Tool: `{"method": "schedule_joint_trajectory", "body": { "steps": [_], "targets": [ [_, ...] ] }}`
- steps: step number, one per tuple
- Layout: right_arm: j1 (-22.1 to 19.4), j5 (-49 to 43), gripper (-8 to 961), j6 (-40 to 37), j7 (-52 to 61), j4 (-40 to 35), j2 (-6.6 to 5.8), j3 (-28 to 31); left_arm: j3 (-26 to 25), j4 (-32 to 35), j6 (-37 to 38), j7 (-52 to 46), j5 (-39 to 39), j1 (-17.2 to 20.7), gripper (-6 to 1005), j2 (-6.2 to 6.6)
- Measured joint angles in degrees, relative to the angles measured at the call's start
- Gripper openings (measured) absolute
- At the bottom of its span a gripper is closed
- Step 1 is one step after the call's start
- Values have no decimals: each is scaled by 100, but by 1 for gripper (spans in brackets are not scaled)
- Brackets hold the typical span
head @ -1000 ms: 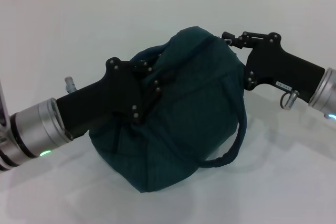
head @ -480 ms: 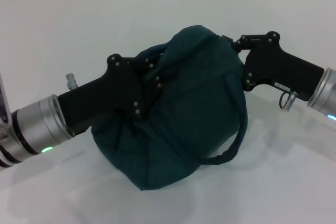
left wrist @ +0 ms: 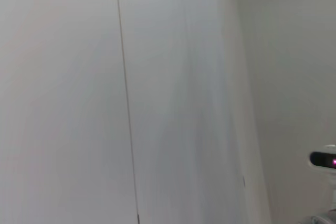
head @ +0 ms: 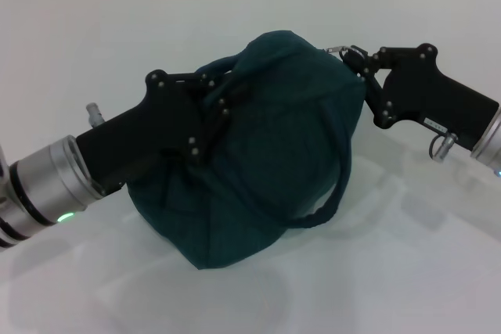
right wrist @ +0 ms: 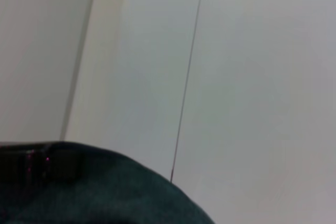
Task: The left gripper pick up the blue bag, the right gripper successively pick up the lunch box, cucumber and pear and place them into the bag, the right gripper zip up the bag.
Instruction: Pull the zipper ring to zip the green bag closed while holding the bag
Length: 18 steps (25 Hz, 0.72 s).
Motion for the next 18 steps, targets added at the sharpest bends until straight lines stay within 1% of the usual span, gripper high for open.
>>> {"method": "schedule_joint_trajectory", "body": {
  "steps": [4, 7, 13, 18],
  "targets": [
    [0, 4, 20, 11, 20, 95, 0, 10, -98, -67, -5, 2, 0, -1, 78, -7],
    [16, 124, 22, 108, 36, 263, 0, 28, -107, -75, -5, 6, 0, -2, 85, -8],
    [-7, 228, 25, 300, 50, 348, 0, 32, -115, -77, -5, 4, 0, -12, 101, -6],
    [-13, 230, 28, 379, 288, 466, 1, 13, -185, -77, -4, -42, -13, -20, 114, -8]
  ]
}}
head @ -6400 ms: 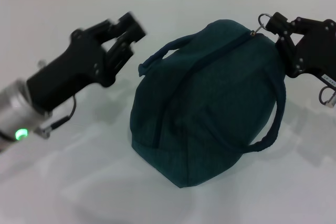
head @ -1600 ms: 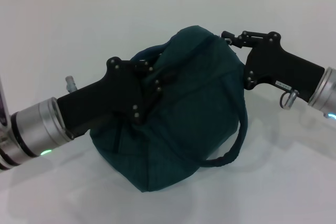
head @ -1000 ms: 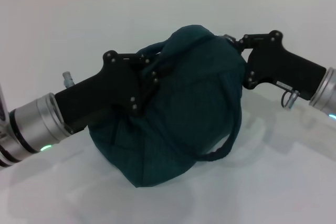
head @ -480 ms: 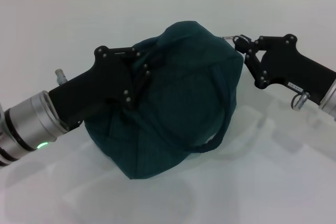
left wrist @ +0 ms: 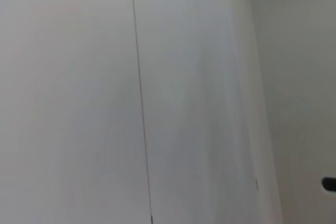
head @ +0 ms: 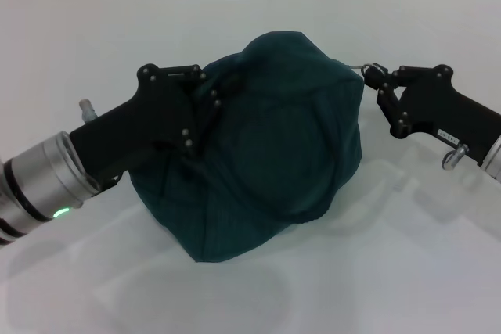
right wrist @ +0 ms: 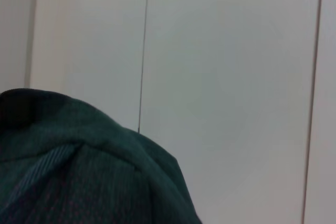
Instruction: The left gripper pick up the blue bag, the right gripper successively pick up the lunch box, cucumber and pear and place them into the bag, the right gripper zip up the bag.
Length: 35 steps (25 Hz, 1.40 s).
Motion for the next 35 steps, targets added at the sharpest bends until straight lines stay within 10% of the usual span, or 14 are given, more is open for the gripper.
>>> {"method": "schedule_joint_trajectory", "body": {
  "steps": [17, 27, 35],
  "targets": [
    [7, 22, 89, -151, 488, -41, -59, 36, 36, -764, 294, 72, -941, -52, 157, -41],
    [-201, -98, 464, -1026, 813, -238, -220, 363, 36, -1116, 1182, 338, -1166, 32, 183, -29],
    [195, -1489, 573, -2246, 1340, -356, -387, 380, 46, -1370, 1235, 646, -1041, 42, 654, -11]
  ]
}}
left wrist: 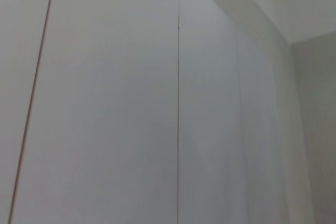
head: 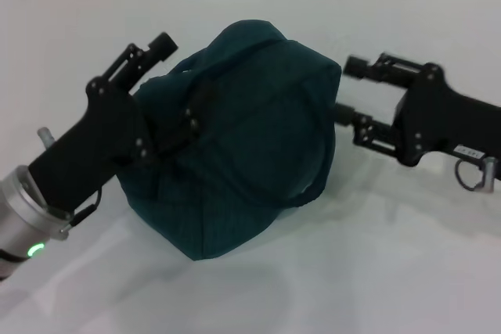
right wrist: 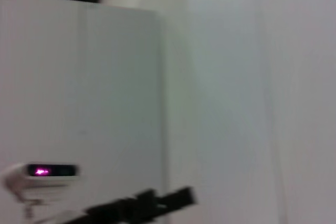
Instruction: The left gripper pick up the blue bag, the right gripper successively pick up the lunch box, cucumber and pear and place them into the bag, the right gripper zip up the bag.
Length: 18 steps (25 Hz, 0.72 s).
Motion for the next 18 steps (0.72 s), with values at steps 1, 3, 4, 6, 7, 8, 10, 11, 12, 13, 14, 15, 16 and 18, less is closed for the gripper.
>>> {"method": "schedule_joint_trajectory", "body": {
  "steps": [1, 3, 4, 6, 7, 8, 10, 11, 12, 13, 14, 15, 16, 18],
  "targets": [
    [41, -86, 577, -31, 67, 0, 4, 5, 3, -28, 0, 73, 56, 1, 697, 1],
    [68, -101, 577, -10, 115, -1, 26, 13, 4, -62, -1, 236, 187, 4, 782, -1],
    [70, -95, 577, 20, 114, 1, 51, 17, 2, -105, -5, 321, 240, 7, 825, -5],
    [73, -85, 577, 32, 97, 1, 84, 24, -13, -180, -9, 411, 248, 14, 824, -12],
    [73, -85, 577, 29, 89, -5, 94, 26, -19, -222, -9, 462, 247, 17, 823, -12],
    [73, -82, 577, 16, 83, -25, 110, 39, -21, -249, -9, 501, 248, 19, 822, -11],
    [62, -73, 578, 12, 82, -44, 132, 108, -12, -260, -2, 520, 251, 20, 821, -5],
    [51, -71, 578, 12, 81, -43, 160, 178, -7, -260, 1, 521, 252, 21, 821, -4],
    [41, -71, 578, 12, 79, -32, 187, 251, -7, -261, 3, 523, 252, 23, 820, -4],
    [23, -79, 578, 13, 76, -17, 221, 316, -6, -261, 4, 526, 248, 29, 820, -6],
    [2, -88, 578, 14, 68, -8, 247, 365, -6, -262, 5, 529, 245, 40, 820, -7],
    [-16, -97, 578, 14, 46, -6, 265, 385, -7, -263, 6, 530, 245, 52, 819, -7],
    [-41, -100, 578, 14, 10, -6, 279, 395, -12, -263, 9, 531, 244, 66, 819, -7],
    [-87, -103, 578, 10, -92, -3, 289, 396, -23, -264, 13, 532, 243, 85, 818, -7]
  ]
}}
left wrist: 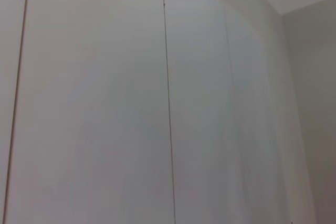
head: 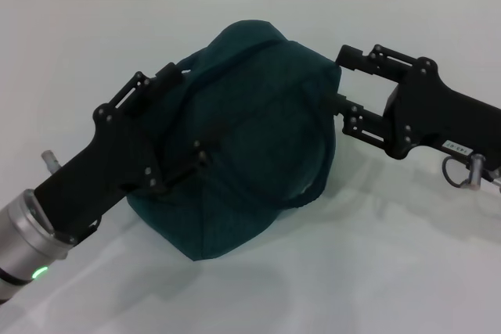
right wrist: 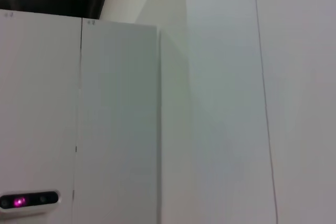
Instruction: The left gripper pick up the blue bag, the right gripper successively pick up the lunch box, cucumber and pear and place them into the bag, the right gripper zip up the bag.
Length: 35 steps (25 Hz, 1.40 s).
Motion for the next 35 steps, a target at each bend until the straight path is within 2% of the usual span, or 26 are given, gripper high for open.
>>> {"method": "schedule_joint_trajectory", "body": {
  "steps": [18, 35],
  "targets": [
    [-101, 16, 577, 8, -367, 20, 66, -19, 14, -9, 11, 67, 21, 58, 813, -23],
    [-119, 21, 578, 17, -375, 20, 64, -45, 17, -8, 140, 69, 37, 142, 811, -23]
  ]
}}
